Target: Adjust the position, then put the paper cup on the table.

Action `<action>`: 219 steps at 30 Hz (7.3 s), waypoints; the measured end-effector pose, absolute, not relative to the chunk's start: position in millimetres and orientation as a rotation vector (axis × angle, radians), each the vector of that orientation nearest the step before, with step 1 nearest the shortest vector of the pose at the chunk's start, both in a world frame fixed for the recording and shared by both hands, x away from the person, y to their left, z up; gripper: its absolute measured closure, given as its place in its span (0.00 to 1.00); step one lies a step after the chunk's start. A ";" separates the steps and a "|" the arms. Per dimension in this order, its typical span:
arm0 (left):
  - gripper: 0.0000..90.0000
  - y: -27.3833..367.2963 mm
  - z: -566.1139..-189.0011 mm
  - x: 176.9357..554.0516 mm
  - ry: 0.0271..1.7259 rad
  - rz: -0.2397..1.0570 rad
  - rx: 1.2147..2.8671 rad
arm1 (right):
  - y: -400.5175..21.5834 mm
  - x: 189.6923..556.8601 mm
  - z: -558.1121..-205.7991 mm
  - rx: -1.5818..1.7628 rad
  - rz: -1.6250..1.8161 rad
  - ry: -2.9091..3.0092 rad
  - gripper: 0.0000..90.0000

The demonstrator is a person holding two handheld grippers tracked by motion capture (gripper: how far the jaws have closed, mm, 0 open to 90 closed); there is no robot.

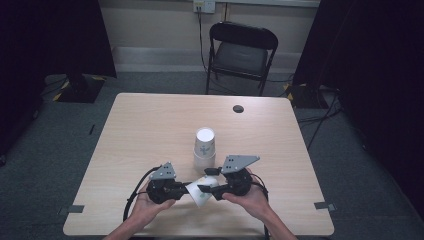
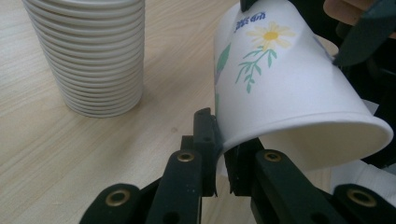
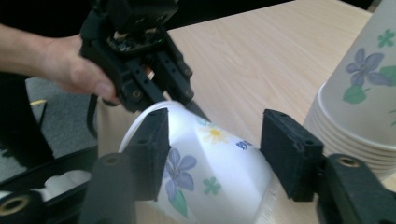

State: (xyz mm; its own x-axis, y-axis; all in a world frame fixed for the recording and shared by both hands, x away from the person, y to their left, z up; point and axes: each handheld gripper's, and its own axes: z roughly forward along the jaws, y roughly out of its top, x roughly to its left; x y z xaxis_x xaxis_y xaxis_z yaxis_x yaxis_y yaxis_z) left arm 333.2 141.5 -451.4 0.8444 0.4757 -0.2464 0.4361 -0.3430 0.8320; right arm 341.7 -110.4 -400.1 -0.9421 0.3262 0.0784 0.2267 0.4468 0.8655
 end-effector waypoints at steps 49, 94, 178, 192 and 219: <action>0.90 147.6 -449.6 330.7 0.750 -0.078 1.839 | -83.6 322.2 -433.9 0.265 1.203 2.607 0.29; 0.98 141.3 -454.8 334.9 0.803 -0.122 1.926 | -63.9 306.6 -435.5 0.037 1.015 2.575 0.27; 0.19 195.1 -461.6 348.9 0.950 0.513 1.928 | -173.9 378.4 -414.9 0.883 1.402 2.232 0.35; 0.20 187.3 -463.2 351.0 0.950 0.501 1.965 | -196.5 406.1 -421.7 1.029 1.390 2.121 0.35; 0.20 185.7 -464.1 348.6 0.944 0.496 1.970 | -193.4 484.7 -452.9 1.185 1.178 2.051 0.35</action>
